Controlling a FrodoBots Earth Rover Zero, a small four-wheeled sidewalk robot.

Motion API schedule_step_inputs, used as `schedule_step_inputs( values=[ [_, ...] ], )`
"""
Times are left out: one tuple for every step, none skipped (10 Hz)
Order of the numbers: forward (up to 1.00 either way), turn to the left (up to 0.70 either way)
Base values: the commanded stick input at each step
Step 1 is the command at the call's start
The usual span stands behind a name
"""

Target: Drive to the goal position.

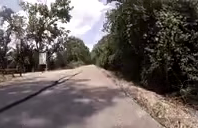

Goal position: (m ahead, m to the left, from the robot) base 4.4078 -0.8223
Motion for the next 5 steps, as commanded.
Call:
schedule_step_inputs(
  values=[
    [0.7,0.0],
    [0.7,0.0],
    [0.7,0.0],
    [0.7,0.0],
    [0.7,0.0]
  ],
)
